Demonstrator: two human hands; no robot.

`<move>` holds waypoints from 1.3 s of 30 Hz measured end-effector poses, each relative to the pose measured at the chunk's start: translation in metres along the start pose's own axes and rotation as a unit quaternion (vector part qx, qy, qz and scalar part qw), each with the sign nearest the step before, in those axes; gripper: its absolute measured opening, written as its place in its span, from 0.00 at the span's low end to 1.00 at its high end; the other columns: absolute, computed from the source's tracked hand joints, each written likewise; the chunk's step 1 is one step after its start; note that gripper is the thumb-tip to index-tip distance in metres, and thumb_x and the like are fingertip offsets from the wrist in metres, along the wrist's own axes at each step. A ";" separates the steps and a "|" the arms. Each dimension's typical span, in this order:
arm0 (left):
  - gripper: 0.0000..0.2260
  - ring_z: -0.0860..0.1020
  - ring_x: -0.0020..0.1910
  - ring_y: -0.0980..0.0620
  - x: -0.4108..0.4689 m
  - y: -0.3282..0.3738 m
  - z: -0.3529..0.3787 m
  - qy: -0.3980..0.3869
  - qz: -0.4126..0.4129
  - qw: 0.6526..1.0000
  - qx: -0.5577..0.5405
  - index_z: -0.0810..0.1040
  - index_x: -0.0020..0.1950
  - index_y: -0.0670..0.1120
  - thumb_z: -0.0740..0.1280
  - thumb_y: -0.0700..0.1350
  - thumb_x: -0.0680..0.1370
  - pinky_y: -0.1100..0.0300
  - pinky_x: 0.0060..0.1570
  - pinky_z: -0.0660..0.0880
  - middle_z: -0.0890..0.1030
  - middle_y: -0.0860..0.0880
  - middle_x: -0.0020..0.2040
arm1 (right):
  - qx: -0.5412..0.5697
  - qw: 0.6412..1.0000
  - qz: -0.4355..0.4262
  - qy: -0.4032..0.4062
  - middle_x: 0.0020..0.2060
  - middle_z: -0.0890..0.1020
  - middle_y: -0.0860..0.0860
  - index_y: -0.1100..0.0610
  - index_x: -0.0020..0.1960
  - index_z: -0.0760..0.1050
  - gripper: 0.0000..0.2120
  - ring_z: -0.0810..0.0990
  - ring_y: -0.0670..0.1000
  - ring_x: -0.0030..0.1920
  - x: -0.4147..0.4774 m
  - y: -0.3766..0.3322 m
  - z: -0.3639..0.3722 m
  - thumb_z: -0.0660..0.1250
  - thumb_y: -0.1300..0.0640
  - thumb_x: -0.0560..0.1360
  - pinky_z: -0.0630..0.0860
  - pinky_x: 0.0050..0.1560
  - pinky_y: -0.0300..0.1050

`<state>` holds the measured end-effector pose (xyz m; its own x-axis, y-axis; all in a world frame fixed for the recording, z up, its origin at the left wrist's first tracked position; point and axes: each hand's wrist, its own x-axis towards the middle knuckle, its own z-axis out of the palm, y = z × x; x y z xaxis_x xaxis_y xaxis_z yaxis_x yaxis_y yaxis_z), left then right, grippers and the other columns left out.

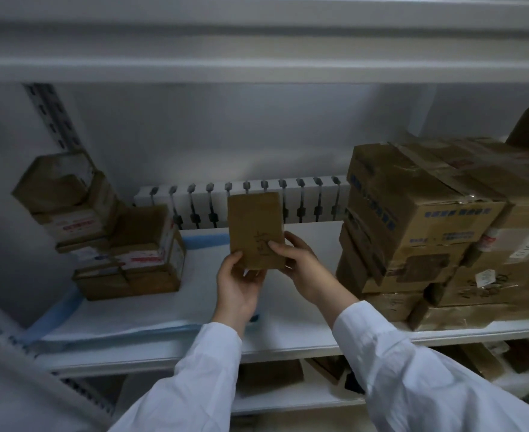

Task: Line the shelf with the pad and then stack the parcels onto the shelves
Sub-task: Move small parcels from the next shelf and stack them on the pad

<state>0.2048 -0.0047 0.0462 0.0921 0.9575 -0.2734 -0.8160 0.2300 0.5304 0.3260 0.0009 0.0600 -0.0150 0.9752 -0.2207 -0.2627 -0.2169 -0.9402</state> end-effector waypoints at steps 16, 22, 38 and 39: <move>0.28 0.75 0.63 0.47 0.004 0.159 -0.045 0.142 0.266 0.864 0.404 0.74 0.61 0.60 0.66 0.72 0.65 0.46 0.65 0.71 0.74 0.48 0.65 | -0.092 0.985 -0.059 -0.132 0.53 0.79 0.48 0.46 0.63 0.69 0.14 0.78 0.49 0.53 0.030 -0.018 0.175 0.61 0.51 0.79 0.73 0.52 0.41; 0.15 0.79 0.56 0.50 0.012 0.182 -0.048 0.140 0.296 0.858 0.395 0.73 0.62 0.53 0.62 0.56 0.78 0.49 0.61 0.75 0.79 0.49 0.59 | -0.166 0.977 -0.079 -0.111 0.62 0.78 0.52 0.52 0.69 0.68 0.20 0.78 0.48 0.55 0.035 -0.021 0.207 0.58 0.46 0.79 0.73 0.46 0.33; 0.23 0.70 0.67 0.44 0.026 0.184 -0.059 0.193 0.277 0.848 0.408 0.61 0.73 0.47 0.62 0.48 0.79 0.45 0.67 0.68 0.69 0.45 0.70 | -0.198 0.974 -0.013 -0.105 0.68 0.72 0.54 0.55 0.72 0.63 0.20 0.69 0.53 0.69 0.031 -0.024 0.216 0.54 0.52 0.82 0.67 0.41 0.25; 0.25 0.69 0.68 0.43 0.024 0.182 -0.058 0.217 0.283 0.835 0.420 0.60 0.73 0.46 0.63 0.48 0.78 0.44 0.67 0.67 0.67 0.44 0.71 | -0.200 0.975 -0.017 -0.096 0.69 0.70 0.54 0.55 0.74 0.60 0.21 0.67 0.53 0.71 0.030 -0.026 0.215 0.55 0.53 0.82 0.70 0.48 0.29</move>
<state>0.0255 0.0499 0.0896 -0.5362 0.8430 0.0428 0.0448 -0.0223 0.9987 0.1253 0.0453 0.1336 -0.2025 0.9641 -0.1716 0.1313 -0.1469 -0.9804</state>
